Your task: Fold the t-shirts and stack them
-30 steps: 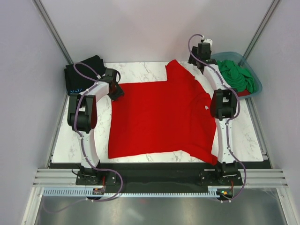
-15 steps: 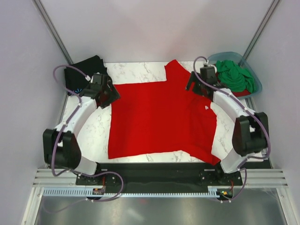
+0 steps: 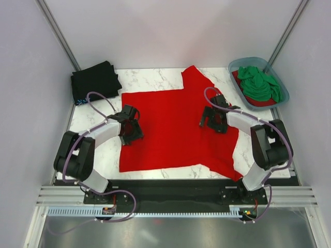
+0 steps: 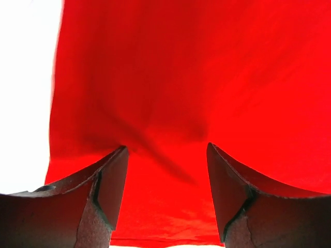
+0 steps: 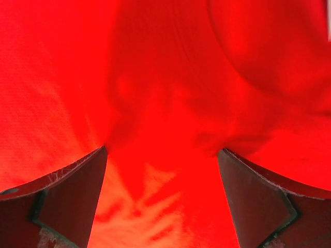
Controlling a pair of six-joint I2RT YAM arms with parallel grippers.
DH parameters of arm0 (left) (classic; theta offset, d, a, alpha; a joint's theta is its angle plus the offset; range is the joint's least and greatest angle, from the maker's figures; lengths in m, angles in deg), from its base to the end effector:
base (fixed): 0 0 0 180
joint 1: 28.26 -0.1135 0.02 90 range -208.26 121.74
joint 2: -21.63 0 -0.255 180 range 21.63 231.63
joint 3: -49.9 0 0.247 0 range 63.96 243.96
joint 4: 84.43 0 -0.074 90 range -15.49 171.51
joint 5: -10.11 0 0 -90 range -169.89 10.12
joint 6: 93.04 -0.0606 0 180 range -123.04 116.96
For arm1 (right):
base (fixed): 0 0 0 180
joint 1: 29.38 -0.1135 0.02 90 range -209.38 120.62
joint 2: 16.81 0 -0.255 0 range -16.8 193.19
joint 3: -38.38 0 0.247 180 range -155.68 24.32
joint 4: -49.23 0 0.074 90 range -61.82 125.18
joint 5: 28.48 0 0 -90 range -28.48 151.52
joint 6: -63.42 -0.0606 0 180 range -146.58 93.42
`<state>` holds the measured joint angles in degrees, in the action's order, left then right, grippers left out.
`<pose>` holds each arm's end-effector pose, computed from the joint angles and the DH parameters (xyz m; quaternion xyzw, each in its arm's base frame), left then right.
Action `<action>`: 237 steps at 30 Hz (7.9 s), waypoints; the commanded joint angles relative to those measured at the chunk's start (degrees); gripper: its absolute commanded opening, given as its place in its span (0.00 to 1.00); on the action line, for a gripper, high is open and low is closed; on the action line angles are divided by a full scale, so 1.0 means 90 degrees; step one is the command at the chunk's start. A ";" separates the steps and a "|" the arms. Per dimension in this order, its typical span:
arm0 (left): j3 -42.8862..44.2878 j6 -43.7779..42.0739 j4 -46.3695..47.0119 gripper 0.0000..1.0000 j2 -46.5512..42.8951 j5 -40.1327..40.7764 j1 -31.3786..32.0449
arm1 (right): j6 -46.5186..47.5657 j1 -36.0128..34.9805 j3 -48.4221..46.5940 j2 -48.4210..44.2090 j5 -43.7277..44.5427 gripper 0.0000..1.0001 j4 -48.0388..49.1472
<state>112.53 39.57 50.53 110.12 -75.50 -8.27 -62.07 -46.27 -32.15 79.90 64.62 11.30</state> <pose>0.2643 -0.0912 0.1337 -0.1995 0.9650 -0.0539 0.1613 0.3169 0.0928 0.1368 0.1634 0.9604 0.0752 0.2126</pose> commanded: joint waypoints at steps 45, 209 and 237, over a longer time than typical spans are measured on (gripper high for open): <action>-0.1247 0.0588 0.0737 0.75 -0.1464 0.0304 -0.0639 | 0.0017 0.0958 0.2095 -0.1840 0.0819 0.79 0.0573; -0.1881 0.0802 -0.0308 0.08 -0.2418 -0.1482 -0.2211 | -0.0275 0.2423 0.2622 -0.3096 -0.1213 0.00 -0.0695; -0.0026 -0.1756 -0.1314 0.63 -0.3797 -0.1092 -0.2201 | 0.0485 0.1515 -0.3936 0.1282 -0.2061 0.90 -0.0385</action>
<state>112.01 28.36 38.07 75.72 -87.31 -27.92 -59.95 -32.50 -55.91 82.11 47.59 3.49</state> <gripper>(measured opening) 0.633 0.892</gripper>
